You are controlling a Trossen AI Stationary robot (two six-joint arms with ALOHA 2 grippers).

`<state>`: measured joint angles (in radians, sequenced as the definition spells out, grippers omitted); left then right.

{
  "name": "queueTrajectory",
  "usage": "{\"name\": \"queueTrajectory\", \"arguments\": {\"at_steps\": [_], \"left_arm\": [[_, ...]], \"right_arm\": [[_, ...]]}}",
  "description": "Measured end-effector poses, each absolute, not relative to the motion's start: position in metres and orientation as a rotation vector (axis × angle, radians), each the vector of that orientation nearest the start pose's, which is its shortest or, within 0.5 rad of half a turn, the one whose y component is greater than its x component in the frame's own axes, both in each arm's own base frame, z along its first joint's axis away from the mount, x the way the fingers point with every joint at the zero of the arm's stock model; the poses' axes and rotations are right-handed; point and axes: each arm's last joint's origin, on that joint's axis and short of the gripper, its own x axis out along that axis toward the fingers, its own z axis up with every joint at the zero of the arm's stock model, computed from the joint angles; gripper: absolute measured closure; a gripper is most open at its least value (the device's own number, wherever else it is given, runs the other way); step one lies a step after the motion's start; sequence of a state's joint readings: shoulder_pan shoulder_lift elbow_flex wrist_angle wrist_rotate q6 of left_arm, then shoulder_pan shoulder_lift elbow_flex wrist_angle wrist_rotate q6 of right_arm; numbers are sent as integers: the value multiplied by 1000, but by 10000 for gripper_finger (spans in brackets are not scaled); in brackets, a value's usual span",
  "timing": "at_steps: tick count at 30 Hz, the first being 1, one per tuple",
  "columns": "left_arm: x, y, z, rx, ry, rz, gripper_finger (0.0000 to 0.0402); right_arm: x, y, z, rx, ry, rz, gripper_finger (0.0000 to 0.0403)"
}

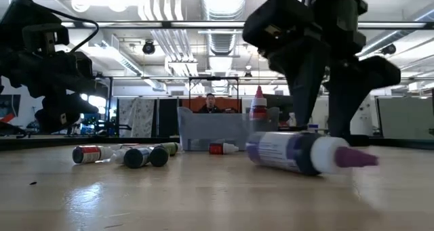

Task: Pick & Place food coloring
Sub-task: Put the large violet food coloring bottle into the bin

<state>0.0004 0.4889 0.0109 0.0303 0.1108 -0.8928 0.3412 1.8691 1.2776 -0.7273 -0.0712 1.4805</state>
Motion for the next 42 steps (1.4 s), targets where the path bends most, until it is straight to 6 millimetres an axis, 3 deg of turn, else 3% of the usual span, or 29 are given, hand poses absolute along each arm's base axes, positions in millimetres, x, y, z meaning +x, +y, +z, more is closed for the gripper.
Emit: {"name": "queueTrajectory", "arguments": {"at_steps": [5, 10, 14, 18, 24, 30, 33, 42], "left_arm": [[119, -3, 126, -901, 466, 98, 271], [119, -3, 126, -902, 467, 98, 271], [119, -3, 126, -902, 467, 98, 271], [119, -3, 126, -907, 469, 97, 271], [119, -3, 126, -906, 469, 97, 271], [119, -4, 127, -910, 473, 78, 271], [119, -5, 127, -927, 486, 50, 271], [119, -5, 128, -941, 492, 25, 271]], "right_arm": [[332, 121, 189, 943, 1292, -762, 143], [346, 145, 201, 768, 1252, -429, 139], [350, 168, 186, 715, 1304, -386, 145], [354, 180, 166, 836, 1333, -536, 147], [371, 194, 148, 938, 1360, -591, 146], [375, 194, 145, 926, 1380, -652, 160], [368, 186, 146, 876, 1412, -752, 163], [371, 179, 146, 827, 1411, -734, 145]]}}
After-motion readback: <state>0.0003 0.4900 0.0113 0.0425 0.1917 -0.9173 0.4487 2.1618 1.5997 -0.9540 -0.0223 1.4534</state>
